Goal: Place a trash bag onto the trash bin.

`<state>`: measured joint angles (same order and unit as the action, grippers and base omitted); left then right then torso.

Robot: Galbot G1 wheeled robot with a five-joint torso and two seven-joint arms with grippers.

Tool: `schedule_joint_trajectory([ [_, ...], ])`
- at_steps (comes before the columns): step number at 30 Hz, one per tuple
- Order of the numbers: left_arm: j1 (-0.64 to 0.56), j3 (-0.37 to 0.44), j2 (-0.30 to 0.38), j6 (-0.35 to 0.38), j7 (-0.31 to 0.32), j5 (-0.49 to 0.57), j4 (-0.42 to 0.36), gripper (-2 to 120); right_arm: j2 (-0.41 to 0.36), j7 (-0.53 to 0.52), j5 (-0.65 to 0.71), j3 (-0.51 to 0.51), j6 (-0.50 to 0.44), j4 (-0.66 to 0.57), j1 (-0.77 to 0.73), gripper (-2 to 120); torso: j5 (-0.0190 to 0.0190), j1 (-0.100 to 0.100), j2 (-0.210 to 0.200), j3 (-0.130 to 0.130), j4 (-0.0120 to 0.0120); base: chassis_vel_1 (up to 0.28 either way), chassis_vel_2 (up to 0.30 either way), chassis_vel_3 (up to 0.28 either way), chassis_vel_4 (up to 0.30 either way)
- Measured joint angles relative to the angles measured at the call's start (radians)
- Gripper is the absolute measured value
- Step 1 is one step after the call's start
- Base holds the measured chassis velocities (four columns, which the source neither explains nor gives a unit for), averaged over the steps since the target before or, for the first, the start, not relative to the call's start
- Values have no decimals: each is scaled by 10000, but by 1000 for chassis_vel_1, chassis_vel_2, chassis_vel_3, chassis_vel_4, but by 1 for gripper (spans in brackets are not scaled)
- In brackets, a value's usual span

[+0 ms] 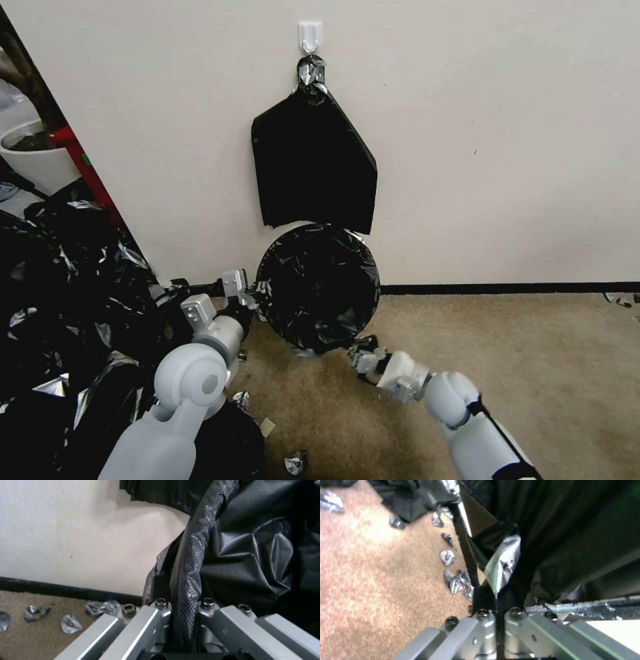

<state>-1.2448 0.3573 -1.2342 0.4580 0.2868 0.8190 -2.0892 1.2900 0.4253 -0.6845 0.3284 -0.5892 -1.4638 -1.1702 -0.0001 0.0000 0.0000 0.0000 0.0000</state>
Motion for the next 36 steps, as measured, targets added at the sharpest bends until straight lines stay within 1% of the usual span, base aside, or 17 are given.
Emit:
schedule_joint_trajectory([
  [3, 43, 21, -47, -27, -2, -29, 105, 3, -352, 321, 2622, -646, -167, -73, -298, 17, 4, 0, 0, 0, 0, 0, 0, 0, 0],
  [5, 68, 31, -58, -37, -2, -41, 157, 3, -420, 743, 3308, -757, -244, -79, -372, 21, 2, 0, 0, 0, 0, 0, 0, 0, 0],
  [8, 155, 83, -62, -73, -3, -63, 324, 3, -629, 2838, 5090, -733, -547, -69, -560, 35, 3, 0, 0, 0, 0, 0, 0, 0, 0],
  [9, 155, 83, -62, -73, -3, -63, 324, 3, -629, 2838, 5090, -733, -547, -69, -560, 35, 3, 0, 0, 0, 0, 0, 0, 0, 0],
  [12, 213, 127, -36, -106, -2, -92, 455, 3, -906, 5228, 6232, -286, -761, 3, -597, 48, 2, 0, 0, 0, -1, 0, 0, 0, 0],
  [13, 213, 127, -36, -106, -2, -92, 455, 3, -906, 5228, 6232, -286, -761, 3, -597, 48, 2, 0, 0, 0, -1, 0, 0, 0, 0],
  [17, 201, 86, -45, -327, -16, -449, 597, 3, -1154, 7461, 8002, 288, -410, -298, -605, 69, 2, 0, 0, 0, -1, 0, 0, 0, 0],
  [18, 201, 86, -45, -327, -16, -449, 597, 3, -1154, 7461, 8002, 288, -410, -298, -605, 69, 2, 0, 0, 0, -1, 0, 0, 0, 0],
  [21, 141, -51, -121, -488, -81, -747, 773, 3, -1298, 7795, 10706, -24, 738, -1456, -638, 81, 0, 0, 0, 0, -1, 0, 0, 0, 0],
  [22, 141, -51, -121, -488, -81, -747, 773, 3, -1298, 7795, 10706, -24, 738, -1456, -638, 81, 0, 0, 0, 0, -1, 0, 0, 0, 0],
  [25, 74, -244, -260, -664, -217, -1104, 944, 3, -1337, 5635, 12636, -1079, 1506, -2728, -654, 69, -3, 0, 0, 0, 2, 0, 0, 0, 0],
  [26, 74, -244, -260, -664, -217, -1104, 944, 3, -1337, 5635, 12636, -1079, 1506, -2728, -654, 69, -3, 0, 0, 0, 2, 0, 0, 0, 0],
  [29, -16, -432, -389, -821, -308, -1460, 1022, 3, -1227, 2271, 13391, -2369, 1906, -3582, -571, 53, -1, 0, 0, 0, 0, 0, 0, 0, 0],
  [30, -16, -432, -389, -821, -308, -1460, 1022, 3, -1227, 2271, 13391, -2369, 1906, -3582, -571, 53, -1, 0, 0, 0, 0, 0, 0, 0, 0],
  [33, -180, -617, -508, -1411, -514, -2170, 1230, 3, -732, -2177, 13227, -3837, 2560, -4050, -241, 39, 0, 0, 0, 0, 1, 0, 0, 0, 0],
  [34, -180, -617, -508, -1411, -514, -2170, 1230, 3, -732, -2177, 13227, -3837, 2560, -4050, -241, 39, 0, 0, 0, 0, 1, 0, 0, 0, 0],
  [36, -271, -695, -584, -1847, -566, -2599, 1361, 3, -408, -4277, 12858, -4331, 3158, -4039, -84, 30, -2, 0, 0, 0, 1, 0, 0, 0, 0],
])
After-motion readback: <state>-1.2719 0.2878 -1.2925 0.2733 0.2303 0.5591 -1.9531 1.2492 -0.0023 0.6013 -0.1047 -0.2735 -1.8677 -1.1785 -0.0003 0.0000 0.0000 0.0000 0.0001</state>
